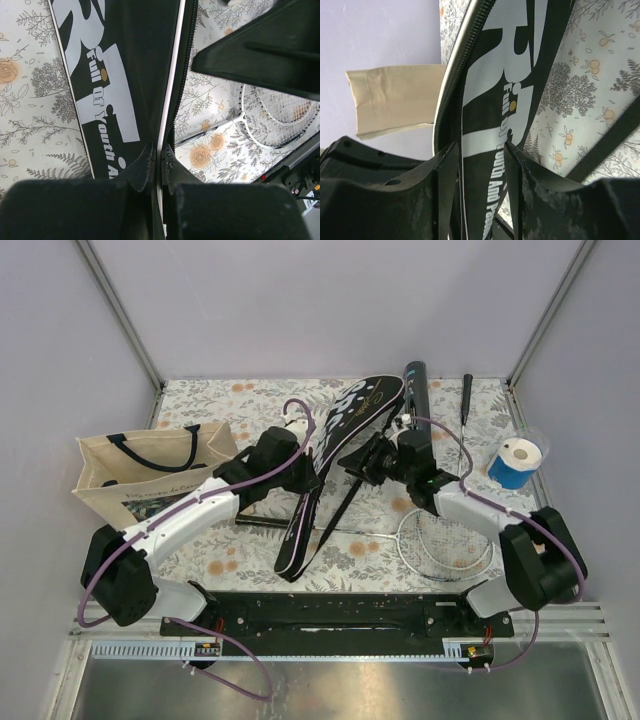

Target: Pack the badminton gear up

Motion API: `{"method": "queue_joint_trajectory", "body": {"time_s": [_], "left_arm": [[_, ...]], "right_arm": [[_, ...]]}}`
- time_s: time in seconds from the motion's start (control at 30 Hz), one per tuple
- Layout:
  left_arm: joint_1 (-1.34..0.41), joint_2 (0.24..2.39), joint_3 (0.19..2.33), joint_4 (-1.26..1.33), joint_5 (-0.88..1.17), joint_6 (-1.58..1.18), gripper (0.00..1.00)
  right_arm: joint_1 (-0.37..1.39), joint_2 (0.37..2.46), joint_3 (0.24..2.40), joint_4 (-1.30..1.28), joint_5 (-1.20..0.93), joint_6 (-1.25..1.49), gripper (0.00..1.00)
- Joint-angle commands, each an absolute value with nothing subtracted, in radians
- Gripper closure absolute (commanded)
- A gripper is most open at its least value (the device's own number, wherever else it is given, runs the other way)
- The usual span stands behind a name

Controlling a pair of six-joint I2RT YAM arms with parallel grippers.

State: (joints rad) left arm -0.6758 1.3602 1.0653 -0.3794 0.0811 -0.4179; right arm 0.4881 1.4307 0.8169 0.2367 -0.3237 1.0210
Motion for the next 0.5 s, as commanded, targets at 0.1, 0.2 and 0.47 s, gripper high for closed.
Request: {"method": "queue_joint_trajectory", "body": {"time_s": [0.1, 0.2, 0.47], "left_arm": [[-0.667, 1.316, 1.052, -0.279, 0.126, -0.429, 1.00], [-0.666, 1.322, 1.055, -0.276, 0.130, -0.428, 1.00], [-0.649, 1.338, 1.058, -0.278, 0.143, -0.429, 1.00]], "right_arm": [[0.538, 1.577, 0.887, 0.469, -0.382, 1.109, 0.50], [0.552, 1.612, 0.888, 0.526, -0.394, 1.127, 0.51], [0.561, 1.611, 0.801, 0.698, -0.431, 1.193, 0.59]]}}
